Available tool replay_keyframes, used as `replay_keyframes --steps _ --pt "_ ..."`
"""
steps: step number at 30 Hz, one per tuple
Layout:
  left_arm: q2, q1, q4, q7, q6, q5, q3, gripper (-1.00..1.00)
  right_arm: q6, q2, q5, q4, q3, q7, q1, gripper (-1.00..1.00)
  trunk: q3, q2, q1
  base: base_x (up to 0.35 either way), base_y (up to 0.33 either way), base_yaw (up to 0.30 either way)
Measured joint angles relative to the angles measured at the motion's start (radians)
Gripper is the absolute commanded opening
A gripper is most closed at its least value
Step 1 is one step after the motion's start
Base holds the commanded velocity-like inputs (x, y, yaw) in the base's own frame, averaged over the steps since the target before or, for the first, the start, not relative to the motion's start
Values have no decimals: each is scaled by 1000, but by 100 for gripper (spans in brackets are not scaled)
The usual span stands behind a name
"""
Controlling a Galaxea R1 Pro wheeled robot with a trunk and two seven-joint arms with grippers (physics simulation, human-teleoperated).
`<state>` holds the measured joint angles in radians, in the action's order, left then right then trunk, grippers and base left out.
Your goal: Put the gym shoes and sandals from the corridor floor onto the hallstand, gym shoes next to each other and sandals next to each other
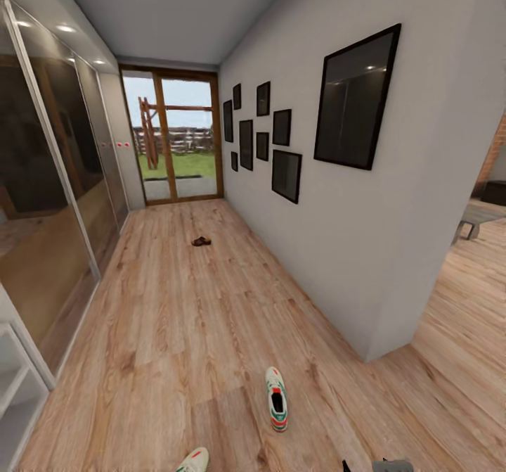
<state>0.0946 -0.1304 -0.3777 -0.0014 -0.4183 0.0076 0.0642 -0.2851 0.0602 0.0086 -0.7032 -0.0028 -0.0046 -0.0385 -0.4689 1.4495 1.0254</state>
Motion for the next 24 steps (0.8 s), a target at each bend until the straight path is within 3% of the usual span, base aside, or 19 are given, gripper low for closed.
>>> replay_keyframes --steps 4,9,18,24 --pt "4 -7 -7 -3 -1 -3 2 100 2 1 0 -65 -1 -1 -13 100 0 0 0 -61 23 0" --pt "8 -46 -29 -7 6 -10 1 100 26 2 1 -136 -3 -2 -80 100 0 0 0 -18 7 0" --pt "8 -154 3 -11 30 -11 -7 100 155 2 -1 -164 -5 -29 -206 100 0 0 0 -3 1 0" --pt "7 -178 43 -13 35 -26 -11 100 182 1 1 -161 2 -30 -224 100 0 0 0 0 0 0"
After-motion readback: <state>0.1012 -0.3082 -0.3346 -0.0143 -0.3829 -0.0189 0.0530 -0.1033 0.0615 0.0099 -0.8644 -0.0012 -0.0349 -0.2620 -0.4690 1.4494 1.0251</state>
